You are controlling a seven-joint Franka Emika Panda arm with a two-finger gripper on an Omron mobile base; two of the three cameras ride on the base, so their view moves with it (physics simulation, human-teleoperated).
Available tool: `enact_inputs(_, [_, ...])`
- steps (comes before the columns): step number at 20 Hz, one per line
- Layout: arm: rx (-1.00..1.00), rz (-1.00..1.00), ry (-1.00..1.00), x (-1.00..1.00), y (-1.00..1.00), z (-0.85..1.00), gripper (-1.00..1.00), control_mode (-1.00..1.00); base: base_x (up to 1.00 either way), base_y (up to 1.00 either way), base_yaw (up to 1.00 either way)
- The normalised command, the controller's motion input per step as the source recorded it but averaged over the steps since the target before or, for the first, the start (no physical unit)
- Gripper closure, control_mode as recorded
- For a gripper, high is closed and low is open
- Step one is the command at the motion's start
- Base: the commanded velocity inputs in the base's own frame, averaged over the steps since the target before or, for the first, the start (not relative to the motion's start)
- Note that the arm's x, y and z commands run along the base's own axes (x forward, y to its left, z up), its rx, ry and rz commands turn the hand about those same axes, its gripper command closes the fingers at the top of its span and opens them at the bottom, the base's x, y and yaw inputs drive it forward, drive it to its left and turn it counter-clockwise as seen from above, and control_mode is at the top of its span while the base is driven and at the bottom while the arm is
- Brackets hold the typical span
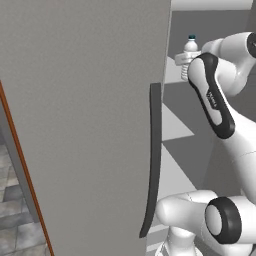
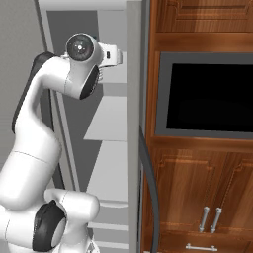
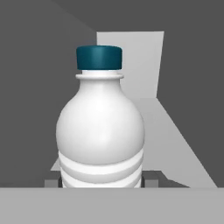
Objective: Take the bottled waters from the counter and place them in the freezer to freeze. Close the freezer door after placing the bottles.
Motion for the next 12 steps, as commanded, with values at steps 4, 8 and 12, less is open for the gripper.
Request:
enact_inputs(4, [0.0, 0.04, -0.08, 0.29, 0.0, -0.04, 1.0, -1.0, 0.0, 0.0, 0.0])
enact_inputs(8, [0.0, 0.04, -0.06, 0.32, 0.0, -0.08, 1.0, -1.0, 0.0, 0.0, 0.0])
enact_inputs(12, [0.01, 0.02, 0.0, 0.2, 0.0, -0.1, 1.0, -1.0, 0.0, 0.0, 0.0])
